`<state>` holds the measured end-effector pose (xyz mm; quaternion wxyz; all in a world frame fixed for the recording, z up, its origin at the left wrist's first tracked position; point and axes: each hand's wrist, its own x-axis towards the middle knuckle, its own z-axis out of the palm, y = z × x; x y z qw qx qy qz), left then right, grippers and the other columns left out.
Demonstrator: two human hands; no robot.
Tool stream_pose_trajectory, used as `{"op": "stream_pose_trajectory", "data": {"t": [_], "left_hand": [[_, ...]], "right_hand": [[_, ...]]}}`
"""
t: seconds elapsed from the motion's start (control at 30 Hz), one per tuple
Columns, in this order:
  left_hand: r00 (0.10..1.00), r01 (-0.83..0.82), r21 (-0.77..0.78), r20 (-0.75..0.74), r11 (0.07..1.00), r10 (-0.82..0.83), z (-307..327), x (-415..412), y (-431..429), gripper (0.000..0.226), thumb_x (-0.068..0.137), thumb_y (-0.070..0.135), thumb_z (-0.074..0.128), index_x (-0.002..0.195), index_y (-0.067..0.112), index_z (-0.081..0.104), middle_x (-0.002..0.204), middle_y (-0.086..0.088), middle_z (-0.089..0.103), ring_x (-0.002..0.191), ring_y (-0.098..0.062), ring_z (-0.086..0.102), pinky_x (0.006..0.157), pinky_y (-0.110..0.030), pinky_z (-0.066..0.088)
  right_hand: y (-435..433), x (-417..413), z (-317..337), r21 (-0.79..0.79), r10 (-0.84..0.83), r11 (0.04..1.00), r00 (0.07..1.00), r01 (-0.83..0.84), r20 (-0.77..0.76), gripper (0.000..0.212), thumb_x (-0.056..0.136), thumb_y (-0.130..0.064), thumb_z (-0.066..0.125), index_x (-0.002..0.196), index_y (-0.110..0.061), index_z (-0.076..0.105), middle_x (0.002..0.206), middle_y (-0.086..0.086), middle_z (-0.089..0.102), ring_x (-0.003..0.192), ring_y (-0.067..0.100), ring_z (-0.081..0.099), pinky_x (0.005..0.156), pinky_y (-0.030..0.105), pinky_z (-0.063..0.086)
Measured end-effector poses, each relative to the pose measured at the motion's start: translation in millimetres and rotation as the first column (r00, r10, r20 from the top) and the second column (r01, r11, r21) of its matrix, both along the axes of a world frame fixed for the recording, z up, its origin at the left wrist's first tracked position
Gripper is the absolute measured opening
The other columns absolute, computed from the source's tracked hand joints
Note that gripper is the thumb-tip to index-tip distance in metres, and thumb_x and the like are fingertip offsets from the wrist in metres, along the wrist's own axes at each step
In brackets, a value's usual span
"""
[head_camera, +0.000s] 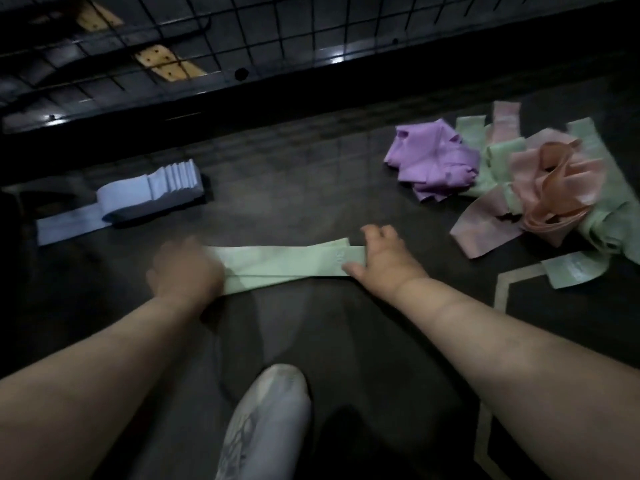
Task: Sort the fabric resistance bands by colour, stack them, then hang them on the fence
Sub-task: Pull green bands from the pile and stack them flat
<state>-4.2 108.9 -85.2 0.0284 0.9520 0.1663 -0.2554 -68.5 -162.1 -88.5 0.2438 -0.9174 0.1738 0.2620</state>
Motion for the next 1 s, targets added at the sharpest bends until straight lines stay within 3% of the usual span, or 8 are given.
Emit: {"op": "stream_pose_trajectory", "data": {"t": [0.13, 0.3, 0.4, 0.5, 0.57, 0.67, 0.8, 1.0], "left_hand": [[0.999, -0.024, -0.049, 0.029, 0.999, 0.026, -8.1, -1.4, 27.0, 0.044, 0.094, 0.040, 0.051, 0.135, 0.024, 0.053, 0.139, -0.016, 0.044, 0.128, -0.037, 0.041, 0.108, -0.044, 0.029], [0.989, -0.048, -0.124, 0.132, 0.991, 0.065, -14.3, 0.6, 28.4, 0.039, 0.092, 0.047, 0.054, 0.122, 0.022, 0.061, 0.129, -0.012, 0.054, 0.125, -0.033, 0.045, 0.107, -0.042, 0.028], [0.969, -0.114, -0.187, 0.197, 0.976, 0.151, -15.0, 5.0, 31.2, 0.027, 0.090, 0.046, 0.058, 0.105, 0.025, 0.064, 0.118, -0.006, 0.060, 0.119, -0.030, 0.050, 0.105, -0.040, 0.030], [0.924, -0.230, -0.372, 0.205, 0.899, 0.322, -12.2, 5.2, 39.6, 0.018, 0.088, 0.042, 0.062, 0.089, 0.024, 0.061, 0.097, 0.005, 0.066, 0.100, -0.022, 0.059, 0.100, -0.034, 0.036], [0.876, -0.310, -0.512, 0.175, 0.801, 0.450, -11.2, -0.7, 48.6, 0.015, 0.086, 0.037, 0.065, 0.084, 0.024, 0.060, 0.088, 0.005, 0.065, 0.089, -0.023, 0.063, 0.092, -0.042, 0.052], [0.868, -0.291, -0.542, 0.197, 0.789, 0.455, -11.8, -13.6, 62.5, 0.011, 0.086, 0.029, 0.067, 0.091, 0.023, 0.060, 0.091, 0.000, 0.066, 0.088, -0.027, 0.065, 0.085, -0.045, 0.056], [0.933, -0.231, -0.435, 0.154, 0.870, 0.325, -20.4, -22.3, 71.5, 0.020, 0.088, 0.031, 0.066, 0.105, 0.020, 0.063, 0.103, -0.005, 0.069, 0.098, -0.028, 0.065, 0.091, -0.040, 0.052], [0.909, -0.373, -0.288, 0.077, 0.882, 0.409, -21.7, -21.5, 62.0, 0.045, 0.087, 0.037, 0.065, 0.126, 0.015, 0.057, 0.131, -0.015, 0.051, 0.119, -0.038, 0.053, 0.105, -0.043, 0.043]], "right_hand": [[5.1, 0.0, -8.2, 0.064, -0.286, 0.955, 0.956, 0.290, -0.058, 0.056, 0.088, -0.034, 0.068, 0.129, -0.007, 0.041, 0.131, 0.016, 0.054, 0.121, 0.034, 0.054, 0.100, 0.034, 0.044], [7.0, -3.0, -10.3, 0.120, -0.314, 0.944, 0.948, 0.306, 0.053, 0.017, 0.088, -0.021, 0.068, 0.096, -0.018, 0.053, 0.091, 0.004, 0.065, 0.092, 0.023, 0.063, 0.084, 0.027, 0.047], [7.3, -1.0, -10.6, 0.132, -0.289, 0.953, 0.950, 0.273, 0.116, 0.011, 0.089, -0.023, 0.067, 0.087, -0.020, 0.057, 0.091, 0.004, 0.061, 0.084, 0.023, 0.061, 0.078, 0.024, 0.045], [7.0, 5.0, -10.2, 0.292, -0.384, 0.892, 0.919, 0.345, 0.089, 0.017, 0.091, -0.021, 0.067, 0.081, -0.021, 0.053, 0.081, 0.005, 0.062, 0.072, 0.026, 0.065, 0.073, 0.037, 0.054], [5.8, 10.6, -9.2, 0.389, -0.454, 0.831, 0.889, 0.399, 0.058, 0.019, 0.091, -0.018, 0.068, 0.080, -0.021, 0.053, 0.078, 0.009, 0.063, 0.063, 0.026, 0.064, 0.069, 0.045, 0.057], [6.8, 17.9, -10.4, 0.392, -0.430, 0.841, 0.900, 0.373, 0.066, 0.020, 0.089, -0.017, 0.071, 0.080, -0.020, 0.054, 0.074, 0.007, 0.061, 0.064, 0.027, 0.063, 0.071, 0.047, 0.056], [11.7, 18.6, -16.6, 0.102, -0.226, 0.970, 0.974, 0.222, 0.030, 0.015, 0.088, -0.026, 0.071, 0.085, -0.020, 0.057, 0.087, 0.003, 0.065, 0.088, 0.025, 0.063, 0.078, 0.028, 0.046], [22.4, 17.9, -17.8, 0.059, -0.343, 0.937, 0.939, 0.344, -0.025, 0.028, 0.086, -0.029, 0.072, 0.102, -0.012, 0.056, 0.111, 0.012, 0.066, 0.105, 0.030, 0.062, 0.088, 0.030, 0.047]]}}
